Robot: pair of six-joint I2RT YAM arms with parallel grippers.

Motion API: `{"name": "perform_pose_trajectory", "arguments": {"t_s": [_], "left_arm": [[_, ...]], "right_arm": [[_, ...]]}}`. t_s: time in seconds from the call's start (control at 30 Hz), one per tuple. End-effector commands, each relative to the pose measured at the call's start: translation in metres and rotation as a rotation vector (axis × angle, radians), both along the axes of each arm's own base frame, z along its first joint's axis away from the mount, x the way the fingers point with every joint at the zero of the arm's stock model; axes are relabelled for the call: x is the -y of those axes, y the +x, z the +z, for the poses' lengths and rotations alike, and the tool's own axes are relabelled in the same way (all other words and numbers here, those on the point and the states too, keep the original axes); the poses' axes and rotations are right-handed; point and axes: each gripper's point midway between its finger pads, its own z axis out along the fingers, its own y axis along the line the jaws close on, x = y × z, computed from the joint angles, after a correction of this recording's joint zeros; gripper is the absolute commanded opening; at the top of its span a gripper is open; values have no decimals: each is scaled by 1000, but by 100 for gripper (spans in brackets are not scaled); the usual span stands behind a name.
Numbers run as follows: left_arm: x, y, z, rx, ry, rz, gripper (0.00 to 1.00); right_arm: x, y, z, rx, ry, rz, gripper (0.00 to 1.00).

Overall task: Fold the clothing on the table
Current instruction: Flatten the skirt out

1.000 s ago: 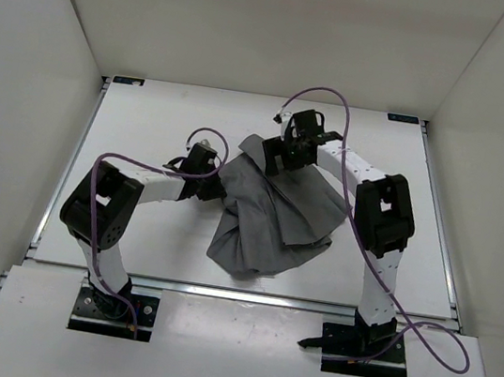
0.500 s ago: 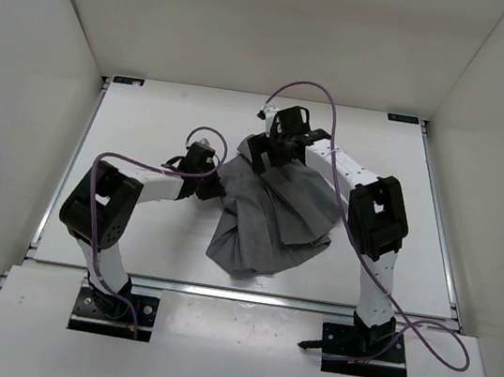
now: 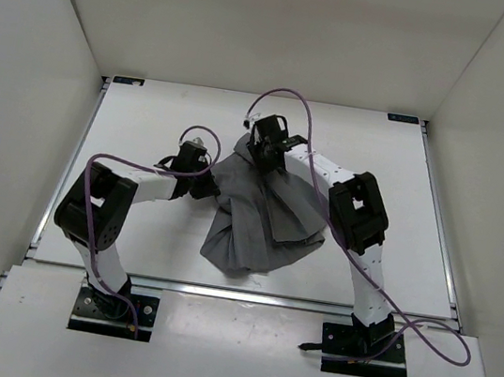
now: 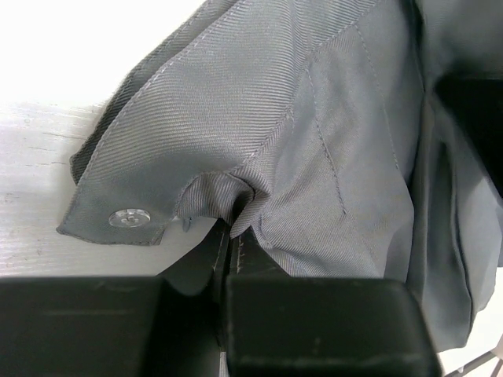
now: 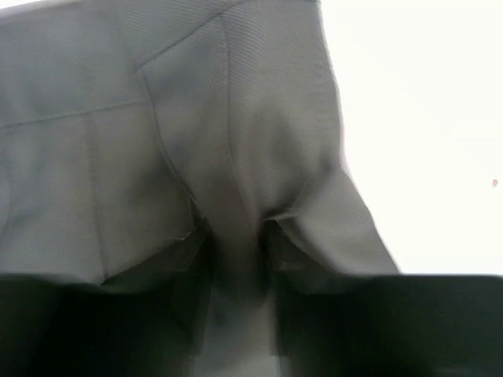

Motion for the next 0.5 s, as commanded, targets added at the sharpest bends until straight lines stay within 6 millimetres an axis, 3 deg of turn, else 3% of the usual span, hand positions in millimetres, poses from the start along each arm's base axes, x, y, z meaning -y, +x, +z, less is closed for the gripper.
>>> {"name": "perform_pose_trajectory", "arguments": {"t_s": [0.0, 0.03, 0.07, 0.17, 0.33, 0.4, 0.43, 0.47], "left_arm": [[-2, 1, 20, 44, -10, -24, 1], [-5, 4, 24, 58, -7, -20, 0], [-7, 1, 21, 46, -6, -16, 1], [-9, 1, 26, 43, -3, -34, 0], [-29, 5, 42, 53, 50, -75, 0], [-39, 6, 52, 52, 68, -111, 0], [-48, 11, 56, 68, 94, -127, 0], [-53, 10, 57, 57, 121, -158, 0]], "right_arm": [[13, 18, 9, 80, -59, -84, 23], [18, 25, 16, 98, -47, -110, 19], [29, 30, 21, 104, -44, -153, 8], [50, 45, 51, 137, 23, -221, 1], [82, 52, 112, 167, 188, -267, 0], [109, 53, 130, 175, 229, -294, 1], [114, 45, 132, 146, 281, -315, 4], [131, 47, 135, 139, 307, -341, 6]]}}
